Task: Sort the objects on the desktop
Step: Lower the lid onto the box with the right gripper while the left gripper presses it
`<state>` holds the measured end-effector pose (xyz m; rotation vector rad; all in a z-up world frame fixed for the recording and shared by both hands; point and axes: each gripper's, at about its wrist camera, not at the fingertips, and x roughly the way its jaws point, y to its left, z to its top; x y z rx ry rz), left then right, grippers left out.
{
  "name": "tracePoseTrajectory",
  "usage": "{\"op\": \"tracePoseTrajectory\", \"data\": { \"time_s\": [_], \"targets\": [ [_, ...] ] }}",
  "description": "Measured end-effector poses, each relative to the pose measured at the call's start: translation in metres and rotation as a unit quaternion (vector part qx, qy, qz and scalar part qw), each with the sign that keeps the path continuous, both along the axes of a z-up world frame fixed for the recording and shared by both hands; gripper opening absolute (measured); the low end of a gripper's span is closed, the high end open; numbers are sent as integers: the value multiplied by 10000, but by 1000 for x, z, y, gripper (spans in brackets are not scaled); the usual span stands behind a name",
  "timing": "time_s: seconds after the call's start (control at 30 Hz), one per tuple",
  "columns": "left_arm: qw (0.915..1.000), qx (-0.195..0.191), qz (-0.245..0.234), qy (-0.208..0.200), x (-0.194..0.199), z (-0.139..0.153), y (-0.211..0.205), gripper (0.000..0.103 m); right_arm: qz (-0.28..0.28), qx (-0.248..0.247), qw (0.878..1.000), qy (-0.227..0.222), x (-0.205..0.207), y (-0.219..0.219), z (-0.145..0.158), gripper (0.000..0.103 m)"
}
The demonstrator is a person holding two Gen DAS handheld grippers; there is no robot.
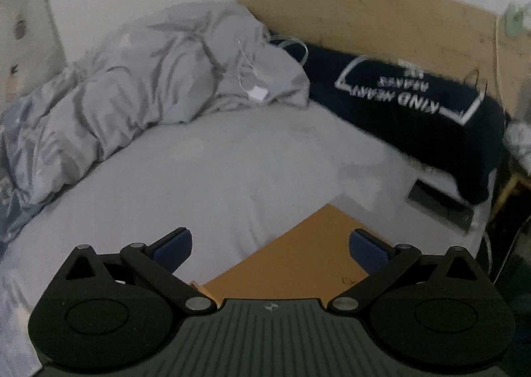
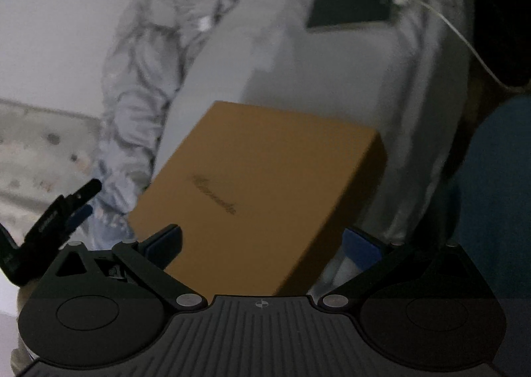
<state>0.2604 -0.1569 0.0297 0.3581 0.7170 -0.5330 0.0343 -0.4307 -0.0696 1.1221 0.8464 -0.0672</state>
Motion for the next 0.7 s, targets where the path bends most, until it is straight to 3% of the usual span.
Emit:
{"op": "tracePoseTrajectory", "data": {
  "time_s": [0.23,0.5,0.7],
  "targets": [
    [9960,697,-514,227,30,-30,-35,103,-560,526,9958,496,2,8,-32,103],
    [9879,1104,-948,536,59,-62,-54,103,-327,292,9969,652,28,28,-36,103],
    [9755,1037,-1343,1403,76,-83,-52,103,-152,116,9969,770,48,43,-39,103]
  ]
}}
